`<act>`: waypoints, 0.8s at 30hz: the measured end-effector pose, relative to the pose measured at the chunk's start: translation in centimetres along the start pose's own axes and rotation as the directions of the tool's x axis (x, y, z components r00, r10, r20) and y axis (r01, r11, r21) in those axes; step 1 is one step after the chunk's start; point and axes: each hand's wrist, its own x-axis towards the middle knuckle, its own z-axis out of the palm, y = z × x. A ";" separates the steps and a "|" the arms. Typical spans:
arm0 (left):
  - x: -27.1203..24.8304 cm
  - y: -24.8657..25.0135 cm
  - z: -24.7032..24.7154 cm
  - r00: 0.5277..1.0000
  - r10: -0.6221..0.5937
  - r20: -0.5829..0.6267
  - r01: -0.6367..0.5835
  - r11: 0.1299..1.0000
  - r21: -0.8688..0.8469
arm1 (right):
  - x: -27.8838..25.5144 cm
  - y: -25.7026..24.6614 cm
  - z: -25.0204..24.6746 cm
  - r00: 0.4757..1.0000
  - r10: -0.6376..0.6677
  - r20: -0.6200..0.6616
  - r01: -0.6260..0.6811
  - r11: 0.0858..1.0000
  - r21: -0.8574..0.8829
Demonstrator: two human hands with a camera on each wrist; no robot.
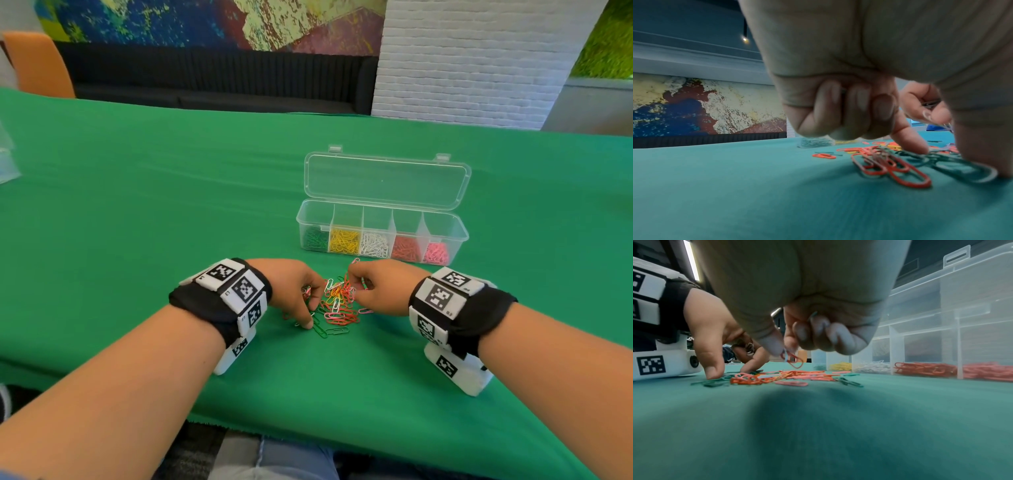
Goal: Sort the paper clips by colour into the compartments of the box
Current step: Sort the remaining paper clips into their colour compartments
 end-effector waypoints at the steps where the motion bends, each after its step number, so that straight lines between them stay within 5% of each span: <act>1: 0.0 0.0 0.0 1.000 -0.006 -0.012 0.006 1.000 0.012 | 0.0 0.0 -0.1 1.000 0.008 -0.003 -0.007 1.000 0.022; 24: 0.2 0.0 -0.2 0.991 -0.029 -0.131 0.042 0.994 0.096 | -0.2 -0.6 -0.4 0.984 0.169 0.063 -0.176 0.975 0.138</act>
